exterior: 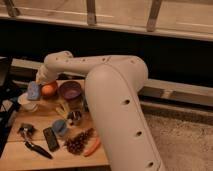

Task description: Place sponge in paper cup

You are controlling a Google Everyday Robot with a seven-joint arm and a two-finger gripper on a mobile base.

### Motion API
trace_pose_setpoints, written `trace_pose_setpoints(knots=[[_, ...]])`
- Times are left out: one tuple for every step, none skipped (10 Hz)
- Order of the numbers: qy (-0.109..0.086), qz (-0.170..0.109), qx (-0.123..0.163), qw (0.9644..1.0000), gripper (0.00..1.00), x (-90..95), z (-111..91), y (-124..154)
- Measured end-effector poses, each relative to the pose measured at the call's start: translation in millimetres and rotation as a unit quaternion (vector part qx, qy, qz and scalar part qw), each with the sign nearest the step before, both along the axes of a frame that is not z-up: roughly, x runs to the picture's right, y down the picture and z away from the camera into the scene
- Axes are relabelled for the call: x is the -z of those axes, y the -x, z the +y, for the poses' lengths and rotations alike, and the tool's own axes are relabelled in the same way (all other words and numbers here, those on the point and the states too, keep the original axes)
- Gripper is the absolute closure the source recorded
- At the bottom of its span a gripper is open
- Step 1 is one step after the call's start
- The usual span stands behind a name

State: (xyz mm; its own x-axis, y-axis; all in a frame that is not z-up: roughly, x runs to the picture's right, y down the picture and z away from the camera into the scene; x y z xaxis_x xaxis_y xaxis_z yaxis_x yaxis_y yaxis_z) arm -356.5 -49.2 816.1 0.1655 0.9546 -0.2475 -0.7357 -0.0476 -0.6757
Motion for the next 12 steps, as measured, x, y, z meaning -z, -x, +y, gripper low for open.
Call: trace_pose_setpoints(knots=[[0.0, -0.008, -0.002, 1.0, 1.0, 0.3, 2.3, 4.1], [-0.002, -0.012, -0.005, 0.9999, 1.0, -1.5, 1.5, 4.2], [-0.005, -0.015, -0.007, 0.9998, 1.0, -1.6, -1.5, 4.3], [-0.007, -0.021, -0.009, 0.9997, 1.0, -1.7, -3.5, 7.2], [-0.01, -0.028, -0.01, 0.9995, 1.0, -2.1, -5.7, 12.0], [-0.011, -0.034, -0.011, 0.9993, 1.0, -2.9, -6.9, 16.7], [-0.012, -0.042, -0.013, 0.9989, 1.0, -5.4, -7.9, 22.4], [-0.015, -0.05, -0.018, 0.9985, 1.0, -9.2, -11.2, 28.0], [-0.017, -0.056, -0.021, 0.9981, 1.0, -11.4, -12.5, 33.6], [-0.019, -0.062, -0.022, 0.9976, 1.0, -11.5, -12.6, 39.8], [-0.021, -0.068, -0.025, 0.9972, 1.0, -13.9, -12.5, 44.0], [-0.022, -0.07, -0.028, 0.9969, 1.0, -16.1, -13.1, 45.1]])
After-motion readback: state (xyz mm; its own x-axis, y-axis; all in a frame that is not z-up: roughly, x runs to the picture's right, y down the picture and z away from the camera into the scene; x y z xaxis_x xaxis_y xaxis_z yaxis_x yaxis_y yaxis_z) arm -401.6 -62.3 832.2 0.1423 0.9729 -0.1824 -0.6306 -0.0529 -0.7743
